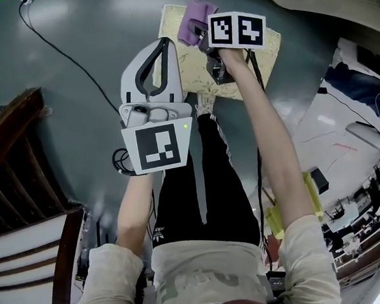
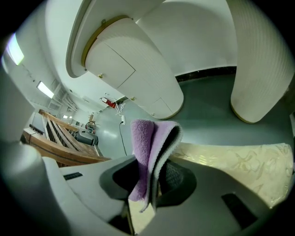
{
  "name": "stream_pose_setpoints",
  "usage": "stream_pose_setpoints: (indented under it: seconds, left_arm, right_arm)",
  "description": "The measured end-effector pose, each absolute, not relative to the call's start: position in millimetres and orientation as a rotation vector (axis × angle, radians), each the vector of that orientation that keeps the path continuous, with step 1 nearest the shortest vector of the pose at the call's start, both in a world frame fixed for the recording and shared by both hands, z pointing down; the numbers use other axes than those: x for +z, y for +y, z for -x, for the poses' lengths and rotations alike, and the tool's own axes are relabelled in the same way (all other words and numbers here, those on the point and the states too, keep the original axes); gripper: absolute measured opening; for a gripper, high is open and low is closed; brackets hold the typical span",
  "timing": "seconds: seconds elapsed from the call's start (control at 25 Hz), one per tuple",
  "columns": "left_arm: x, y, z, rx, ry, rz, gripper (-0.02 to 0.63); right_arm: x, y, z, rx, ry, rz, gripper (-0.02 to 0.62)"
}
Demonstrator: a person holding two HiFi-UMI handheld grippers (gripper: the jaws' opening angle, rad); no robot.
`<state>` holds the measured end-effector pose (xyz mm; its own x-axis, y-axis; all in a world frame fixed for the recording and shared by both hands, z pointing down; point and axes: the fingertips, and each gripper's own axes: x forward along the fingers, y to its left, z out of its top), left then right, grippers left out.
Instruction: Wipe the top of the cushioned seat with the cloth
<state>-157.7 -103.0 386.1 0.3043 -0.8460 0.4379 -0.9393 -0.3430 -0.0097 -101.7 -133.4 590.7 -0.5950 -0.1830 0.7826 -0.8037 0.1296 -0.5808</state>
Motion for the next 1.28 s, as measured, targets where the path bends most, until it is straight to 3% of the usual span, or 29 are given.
stream_pose_setpoints:
  seconds: [0.68,1.28]
  left_arm:
    - [402,-98,46,0.589,-1.492,-2.398,0.008]
    - [400,-98,4,0.596,-1.419,-2.463,0.008]
  right_arm:
    - [602,-102,-101,1.403,-1.758,-1.104,0.1]
    - [605,-87,-176,1.425,-1.679,-1.16,0.1]
